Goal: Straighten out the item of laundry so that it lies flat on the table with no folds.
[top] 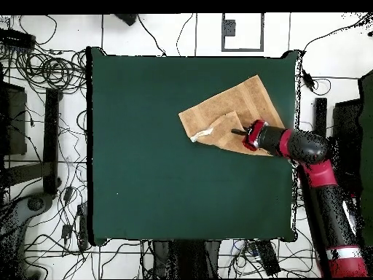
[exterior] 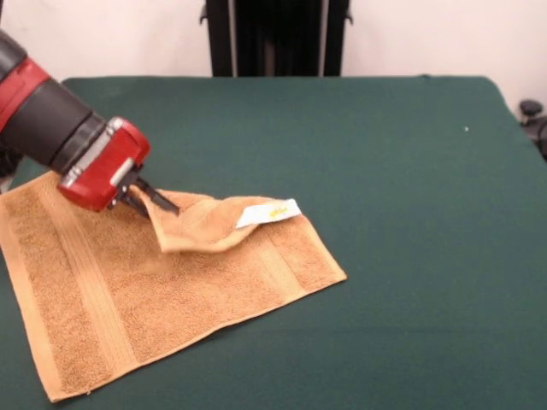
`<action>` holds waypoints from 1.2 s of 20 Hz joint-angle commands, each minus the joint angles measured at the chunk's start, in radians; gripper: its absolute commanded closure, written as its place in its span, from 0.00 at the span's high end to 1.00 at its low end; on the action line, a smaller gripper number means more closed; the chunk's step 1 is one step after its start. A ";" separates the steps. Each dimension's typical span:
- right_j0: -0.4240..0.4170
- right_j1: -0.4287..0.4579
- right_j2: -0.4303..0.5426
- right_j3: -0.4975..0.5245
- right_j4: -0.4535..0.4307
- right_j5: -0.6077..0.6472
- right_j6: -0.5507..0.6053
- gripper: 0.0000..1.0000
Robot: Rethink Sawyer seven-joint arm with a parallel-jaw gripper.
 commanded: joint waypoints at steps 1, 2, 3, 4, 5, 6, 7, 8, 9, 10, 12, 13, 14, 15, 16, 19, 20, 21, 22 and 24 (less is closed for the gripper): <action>-0.034 0.030 0.069 0.182 -0.011 -0.027 -0.178 0.00; -0.037 0.033 0.070 0.184 -0.018 -0.020 -0.189 0.00; -0.040 0.037 0.072 0.186 -0.025 -0.014 -0.200 0.00; -0.047 0.038 0.065 0.198 -0.038 -0.012 -0.214 0.00; -0.046 0.036 0.062 0.197 -0.047 0.005 -0.228 0.00; -0.046 0.034 0.060 0.195 -0.056 0.022 -0.243 0.00; -0.046 0.032 0.057 0.194 -0.065 0.039 -0.257 0.00; -0.055 0.037 0.055 0.205 -0.075 0.045 -0.274 0.00; -0.056 0.038 0.054 0.206 -0.083 0.049 -0.281 0.00; -0.056 0.040 0.053 0.207 -0.090 0.054 -0.289 0.00; -0.062 0.053 0.046 0.217 -0.112 0.047 -0.312 0.00; -0.058 0.048 0.042 0.216 -0.125 0.045 -0.313 0.00; -0.053 0.043 0.038 0.215 -0.139 0.043 -0.314 0.00; -0.049 0.038 0.033 0.214 -0.152 0.041 -0.315 0.00; -0.049 0.042 0.025 0.218 -0.162 0.045 -0.319 0.00; -0.053 0.046 0.026 0.218 -0.164 0.082 -0.331 0.00; -0.058 0.050 0.030 0.222 -0.159 0.105 -0.343 0.00; -0.063 0.055 0.034 0.225 -0.155 0.128 -0.355 0.00; -0.069 0.060 0.037 0.228 -0.151 0.150 -0.367 0.00; -0.076 0.050 0.040 0.247 -0.154 0.163 -0.361 0.00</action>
